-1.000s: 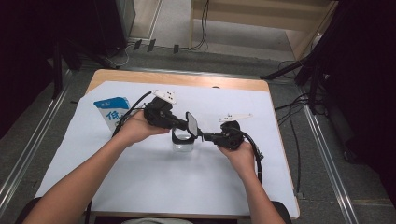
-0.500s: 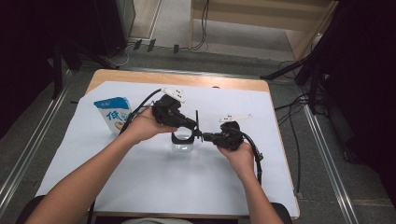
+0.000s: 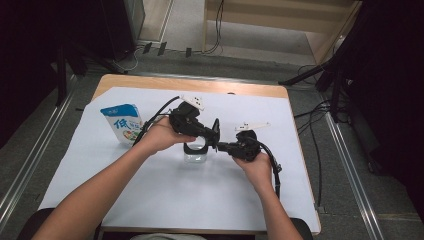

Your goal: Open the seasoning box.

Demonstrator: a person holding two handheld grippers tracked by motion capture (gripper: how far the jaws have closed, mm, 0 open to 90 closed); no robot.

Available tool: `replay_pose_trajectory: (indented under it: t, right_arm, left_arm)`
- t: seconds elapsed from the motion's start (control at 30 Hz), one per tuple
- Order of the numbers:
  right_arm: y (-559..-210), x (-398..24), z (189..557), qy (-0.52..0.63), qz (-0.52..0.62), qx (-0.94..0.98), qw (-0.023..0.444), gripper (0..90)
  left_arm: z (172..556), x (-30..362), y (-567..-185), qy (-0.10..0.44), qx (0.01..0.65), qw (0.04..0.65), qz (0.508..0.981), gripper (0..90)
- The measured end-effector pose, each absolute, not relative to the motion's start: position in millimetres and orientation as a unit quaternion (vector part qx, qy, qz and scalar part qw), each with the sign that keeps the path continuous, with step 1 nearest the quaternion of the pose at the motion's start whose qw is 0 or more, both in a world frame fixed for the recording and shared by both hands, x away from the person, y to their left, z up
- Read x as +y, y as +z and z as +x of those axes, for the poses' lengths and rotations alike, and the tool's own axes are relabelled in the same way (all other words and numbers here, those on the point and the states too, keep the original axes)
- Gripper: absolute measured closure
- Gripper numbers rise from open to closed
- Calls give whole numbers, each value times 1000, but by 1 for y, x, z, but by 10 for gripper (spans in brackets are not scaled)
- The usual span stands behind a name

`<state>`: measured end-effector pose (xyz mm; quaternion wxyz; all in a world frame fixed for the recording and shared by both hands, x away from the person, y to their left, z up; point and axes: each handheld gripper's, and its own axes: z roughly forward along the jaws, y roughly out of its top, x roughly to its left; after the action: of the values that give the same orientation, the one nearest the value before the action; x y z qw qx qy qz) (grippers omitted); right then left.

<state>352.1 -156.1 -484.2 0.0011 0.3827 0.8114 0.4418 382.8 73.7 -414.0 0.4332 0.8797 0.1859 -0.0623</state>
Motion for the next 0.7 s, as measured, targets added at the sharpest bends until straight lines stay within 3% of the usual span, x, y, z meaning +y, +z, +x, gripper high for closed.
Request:
replay_pose_trajectory:
  t: [0.7]
  right_arm:
    - [-484,-156,351,440,386,810,5,900]
  left_arm:
    - [386,68,-422,-65,189,429,881,900]
